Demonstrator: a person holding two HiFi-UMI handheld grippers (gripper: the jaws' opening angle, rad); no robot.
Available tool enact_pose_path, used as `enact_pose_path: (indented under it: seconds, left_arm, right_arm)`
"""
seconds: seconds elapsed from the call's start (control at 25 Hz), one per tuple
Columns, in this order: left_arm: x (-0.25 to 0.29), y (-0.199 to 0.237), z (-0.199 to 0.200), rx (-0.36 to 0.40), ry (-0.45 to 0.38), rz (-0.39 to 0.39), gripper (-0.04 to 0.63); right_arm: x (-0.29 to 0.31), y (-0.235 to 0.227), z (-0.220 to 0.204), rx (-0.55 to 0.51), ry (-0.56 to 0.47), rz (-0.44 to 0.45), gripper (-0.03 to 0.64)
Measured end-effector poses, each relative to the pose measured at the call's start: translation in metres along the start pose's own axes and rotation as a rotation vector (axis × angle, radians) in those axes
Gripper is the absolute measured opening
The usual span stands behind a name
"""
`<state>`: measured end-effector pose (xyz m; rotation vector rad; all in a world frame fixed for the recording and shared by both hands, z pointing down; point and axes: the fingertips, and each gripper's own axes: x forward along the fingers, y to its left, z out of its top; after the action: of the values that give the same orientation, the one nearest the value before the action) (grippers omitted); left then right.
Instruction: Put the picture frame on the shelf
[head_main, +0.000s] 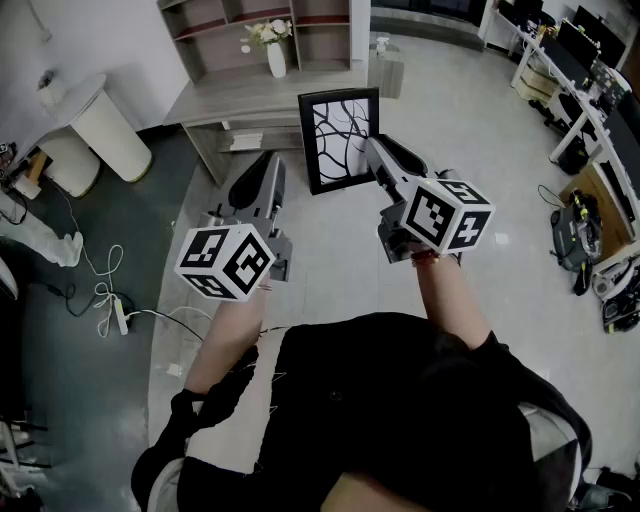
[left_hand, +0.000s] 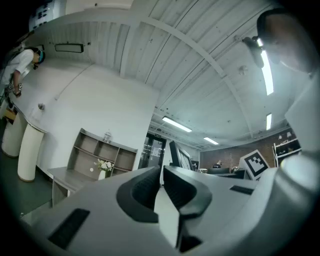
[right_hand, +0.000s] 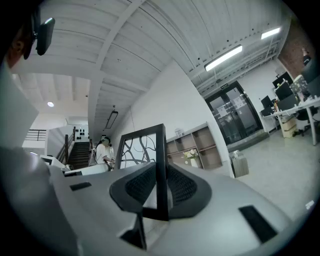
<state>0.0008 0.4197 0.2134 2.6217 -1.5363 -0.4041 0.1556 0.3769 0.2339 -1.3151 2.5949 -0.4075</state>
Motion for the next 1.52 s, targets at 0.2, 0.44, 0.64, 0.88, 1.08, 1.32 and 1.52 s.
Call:
enact_pose_path:
  seconds: [0.2, 0.44, 0.64, 0.88, 1.08, 1.32, 1.52]
  left_arm:
    - [0.002, 0.004, 0.0, -0.001, -0.007, -0.001, 0.032]
    - [0.0, 0.009, -0.009, -0.015, -0.019, 0.014, 0.032]
    - [0.001, 0.017, -0.026, -0.05, 0.001, 0.042, 0.032]
    - [0.01, 0.027, -0.034, -0.083, 0.009, 0.065, 0.011]
    - [0.017, 0.034, -0.061, -0.102, 0.056, 0.05, 0.011]
    - [0.059, 0.078, -0.059, -0.11, 0.058, 0.049, 0.011]
    - [0.089, 0.105, -0.046, -0.101, 0.046, 0.014, 0.011]
  right_arm:
    - [0.003, -0.002, -0.001, -0.005, -0.004, -0.006, 0.08]
    - [0.004, -0.002, -0.001, -0.006, -0.022, 0.02, 0.081]
    - [0.014, -0.015, -0.014, 0.036, 0.016, 0.015, 0.08]
    - [0.024, -0.028, -0.025, 0.038, 0.055, 0.006, 0.081]
    - [0.034, -0.045, -0.047, 0.035, 0.093, -0.025, 0.077]
    - [0.087, -0.072, -0.046, 0.056, 0.101, -0.067, 0.077]
    - [0.123, -0.081, -0.038, 0.06, 0.085, -0.083, 0.077]
